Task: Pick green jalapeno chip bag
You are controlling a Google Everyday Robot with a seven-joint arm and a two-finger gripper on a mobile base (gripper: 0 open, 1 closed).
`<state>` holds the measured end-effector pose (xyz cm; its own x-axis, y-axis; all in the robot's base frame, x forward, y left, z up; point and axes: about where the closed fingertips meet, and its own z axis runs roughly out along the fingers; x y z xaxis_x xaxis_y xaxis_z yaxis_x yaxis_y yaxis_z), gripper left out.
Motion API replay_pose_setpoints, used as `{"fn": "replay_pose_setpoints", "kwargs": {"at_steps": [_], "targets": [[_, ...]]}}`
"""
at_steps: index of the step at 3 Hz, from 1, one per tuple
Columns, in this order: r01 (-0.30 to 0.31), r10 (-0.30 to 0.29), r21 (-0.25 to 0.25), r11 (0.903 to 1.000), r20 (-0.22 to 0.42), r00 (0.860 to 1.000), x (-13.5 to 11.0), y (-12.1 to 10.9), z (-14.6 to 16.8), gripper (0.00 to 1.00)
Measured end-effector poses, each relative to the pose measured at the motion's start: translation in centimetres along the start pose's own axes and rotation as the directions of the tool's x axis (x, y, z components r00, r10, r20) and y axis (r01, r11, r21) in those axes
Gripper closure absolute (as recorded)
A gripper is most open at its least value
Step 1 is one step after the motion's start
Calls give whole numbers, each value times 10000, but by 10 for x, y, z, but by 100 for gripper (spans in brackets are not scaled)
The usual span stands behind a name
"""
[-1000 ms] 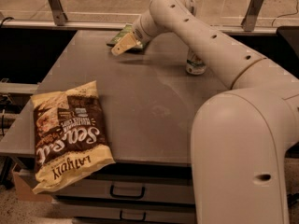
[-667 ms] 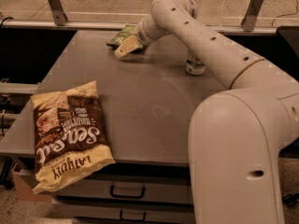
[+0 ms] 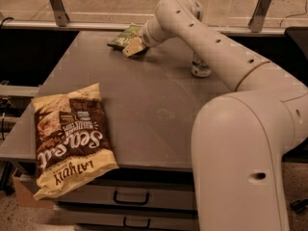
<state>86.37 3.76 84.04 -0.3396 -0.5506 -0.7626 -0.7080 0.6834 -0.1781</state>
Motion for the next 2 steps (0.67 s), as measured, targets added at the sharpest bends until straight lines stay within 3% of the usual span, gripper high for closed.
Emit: {"fn": "replay_pose_setpoints", "kwargs": {"at_steps": [2], "targets": [[164,-165,62,9998,304,9994,-13,2,-11,87]]}}
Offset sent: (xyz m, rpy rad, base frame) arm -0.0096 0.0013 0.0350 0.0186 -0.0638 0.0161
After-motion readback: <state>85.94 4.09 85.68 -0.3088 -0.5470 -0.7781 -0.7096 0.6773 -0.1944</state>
